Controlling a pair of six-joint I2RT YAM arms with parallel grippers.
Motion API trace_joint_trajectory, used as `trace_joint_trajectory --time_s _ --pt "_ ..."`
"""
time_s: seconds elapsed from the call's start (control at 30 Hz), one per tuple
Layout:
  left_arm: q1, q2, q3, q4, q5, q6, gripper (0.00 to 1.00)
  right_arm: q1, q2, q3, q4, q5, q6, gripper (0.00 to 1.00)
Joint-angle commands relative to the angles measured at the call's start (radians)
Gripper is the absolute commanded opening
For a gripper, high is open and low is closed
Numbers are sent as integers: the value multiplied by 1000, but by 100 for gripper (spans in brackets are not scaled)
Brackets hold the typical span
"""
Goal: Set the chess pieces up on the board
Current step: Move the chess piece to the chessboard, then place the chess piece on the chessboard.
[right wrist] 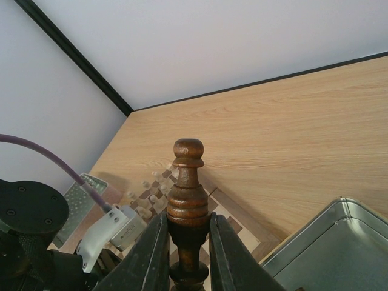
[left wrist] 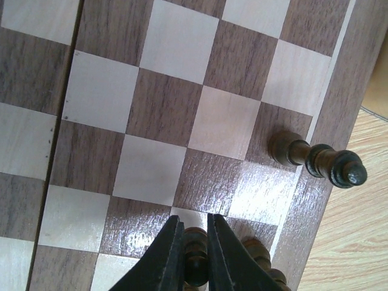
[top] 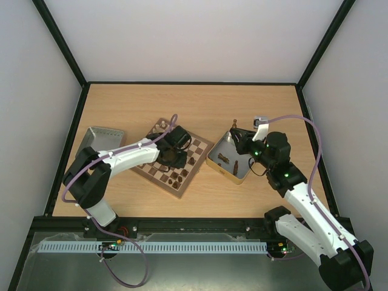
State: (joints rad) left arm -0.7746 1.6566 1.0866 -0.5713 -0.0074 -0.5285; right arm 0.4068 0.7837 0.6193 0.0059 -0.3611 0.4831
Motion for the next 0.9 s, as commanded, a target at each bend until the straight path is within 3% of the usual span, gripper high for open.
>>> trace_joint_trajectory --time_s 0.0,0.3,0.47,0.6,0.87 --pt "-10 13 -13 -18 26 -8 11 -2 3 -7 37 -9 11 15" --pt "-14 38 -13 -22 18 -19 15 -2 2 -15 40 -11 13 15" --pt "-14 29 -2 -32 7 -24 33 -2 2 -15 47 -15 17 15" --pt "-8 5 37 -37 -16 -32 43 -2 3 -10 46 -35 14 15" --pt "81 -126 91 68 -11 -65 49 -2 51 -1 111 -202 4 15"
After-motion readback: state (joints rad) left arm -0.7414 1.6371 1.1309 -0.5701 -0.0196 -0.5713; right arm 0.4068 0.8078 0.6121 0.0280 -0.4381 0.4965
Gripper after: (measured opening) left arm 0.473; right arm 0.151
